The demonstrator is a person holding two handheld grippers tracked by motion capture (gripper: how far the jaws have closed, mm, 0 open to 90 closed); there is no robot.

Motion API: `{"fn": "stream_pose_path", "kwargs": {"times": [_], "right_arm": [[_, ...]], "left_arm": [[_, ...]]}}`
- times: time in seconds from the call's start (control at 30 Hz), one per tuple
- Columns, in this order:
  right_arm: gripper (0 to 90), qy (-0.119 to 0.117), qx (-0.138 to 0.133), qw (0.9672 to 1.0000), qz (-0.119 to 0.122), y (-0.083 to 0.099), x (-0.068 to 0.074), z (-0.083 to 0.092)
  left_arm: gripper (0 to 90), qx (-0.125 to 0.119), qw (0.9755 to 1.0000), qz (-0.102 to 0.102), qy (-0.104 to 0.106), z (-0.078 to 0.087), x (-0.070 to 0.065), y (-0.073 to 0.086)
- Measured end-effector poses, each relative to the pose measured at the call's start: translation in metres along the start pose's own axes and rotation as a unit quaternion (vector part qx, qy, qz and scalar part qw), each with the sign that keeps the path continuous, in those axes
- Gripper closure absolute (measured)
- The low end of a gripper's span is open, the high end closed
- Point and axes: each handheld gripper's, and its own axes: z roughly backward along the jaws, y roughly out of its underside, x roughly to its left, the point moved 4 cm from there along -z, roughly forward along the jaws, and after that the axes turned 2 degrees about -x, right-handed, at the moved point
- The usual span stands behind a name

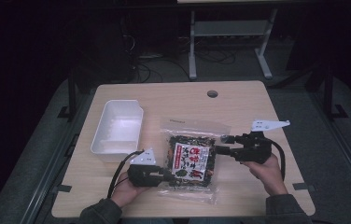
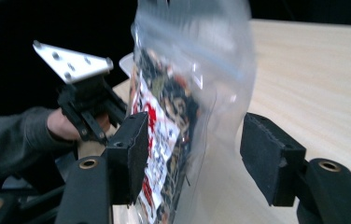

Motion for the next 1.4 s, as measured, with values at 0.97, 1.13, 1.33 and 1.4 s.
{"fn": "stream_pose_path", "kwargs": {"times": [0.97,1.13,1.33,1.4], "right_arm": [[74.6,-0.08,0.011,0.9966,0.015,0.004,0.026,-0.027],[74.8,-0.057,-0.002,0.9983,0.012,0.001,0.026,-0.02],[74.9,-0.019,-0.017,0.9997,0.0,-0.002,0.022,-0.01],[74.8,-0.005,-0.024,0.9997,-0.004,-0.003,0.02,-0.007]], "left_arm": [[58.4,0.001,0.9994,-0.019,-0.029,0.008,0.001,0.004],[51.6,0.005,0.9988,-0.024,-0.042,0.012,0.001,0.006],[46.4,0.012,0.9974,-0.032,-0.063,0.017,0.0,0.009],[44.7,0.017,0.9966,-0.037,-0.072,0.02,-0.001,0.01]]}}
